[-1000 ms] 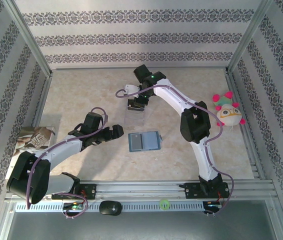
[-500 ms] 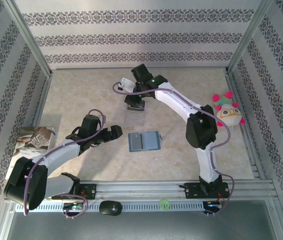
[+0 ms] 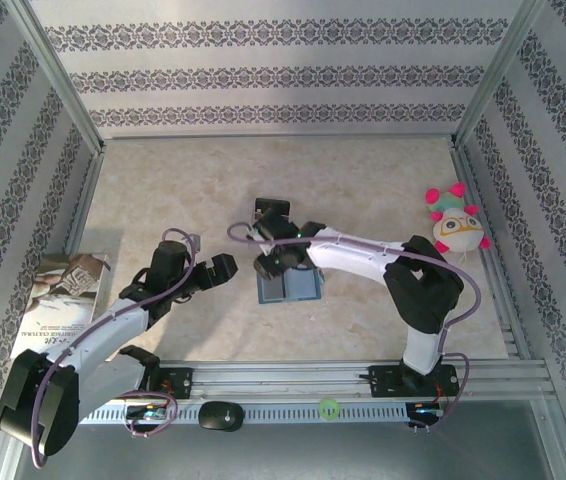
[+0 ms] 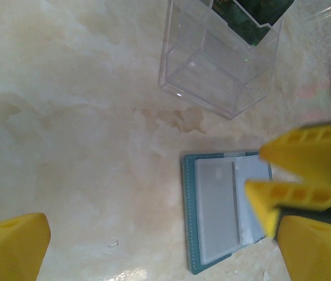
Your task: Take the credit cards out of the card holder
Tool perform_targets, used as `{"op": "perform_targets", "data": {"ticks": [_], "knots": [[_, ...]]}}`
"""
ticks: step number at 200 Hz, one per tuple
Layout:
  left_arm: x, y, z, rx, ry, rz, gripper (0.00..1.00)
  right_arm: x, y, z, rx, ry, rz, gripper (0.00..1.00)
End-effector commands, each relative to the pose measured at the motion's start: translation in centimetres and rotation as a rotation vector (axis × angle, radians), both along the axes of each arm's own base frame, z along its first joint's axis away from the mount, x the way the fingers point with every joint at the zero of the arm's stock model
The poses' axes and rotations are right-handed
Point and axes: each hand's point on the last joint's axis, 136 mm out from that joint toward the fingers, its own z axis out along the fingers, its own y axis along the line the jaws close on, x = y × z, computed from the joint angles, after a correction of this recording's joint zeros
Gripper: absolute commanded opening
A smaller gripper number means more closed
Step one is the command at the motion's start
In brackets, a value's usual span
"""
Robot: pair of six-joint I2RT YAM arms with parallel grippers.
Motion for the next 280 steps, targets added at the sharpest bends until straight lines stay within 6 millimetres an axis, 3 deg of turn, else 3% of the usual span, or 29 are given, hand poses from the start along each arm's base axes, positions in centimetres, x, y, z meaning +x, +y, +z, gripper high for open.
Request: {"op": "perform_targets", "data": {"ticks": [1,37,118,155,194,244,264,280], "knots": [[-0.2,1.0,-0.3,0.008,-0.015,0.040,1.00,-1.7,-0.4,-0.3,-0.060,-0.036,-0.030,0.46],[-0.8,1.1,-0.7,0.005,-0.012,0.033,0.99,-2.7,0.3,-1.9,-0.119,-0.036,0.016,0.45],[-1.0,0.9,-0.6,0.004,-0.016,0.014,0.97,-3.2,0.0,-4.1,-0.228,-0.044,0.056,0.44],[-1.1,0.4,-0.5,-0.011,-0.020,-0.016,0.92,-3.6,0.0,-5.0,-0.232,-0.033,0.060,0.22],[-1.2,-0.8,-1.2,-0.040,-0.003,-0.049,0.84,-3.0,0.8,-4.0,-0.145,-0.041,0.043,0.00],[-0.8,-2.0,-1.2,-0.041,-0.010,-0.057,0.81,-2.3,0.6,-1.1,0.004,-0.048,-0.011,0.00],[-0.7,-1.1,-0.6,-0.013,-0.032,-0.021,0.88,-2.5,0.7,-0.2,0.016,-0.057,-0.003,0.32],[-0.9,-0.6,-0.1,0.002,-0.055,-0.009,0.90,-2.6,0.8,0.0,0.012,-0.052,0.000,0.40]]}}
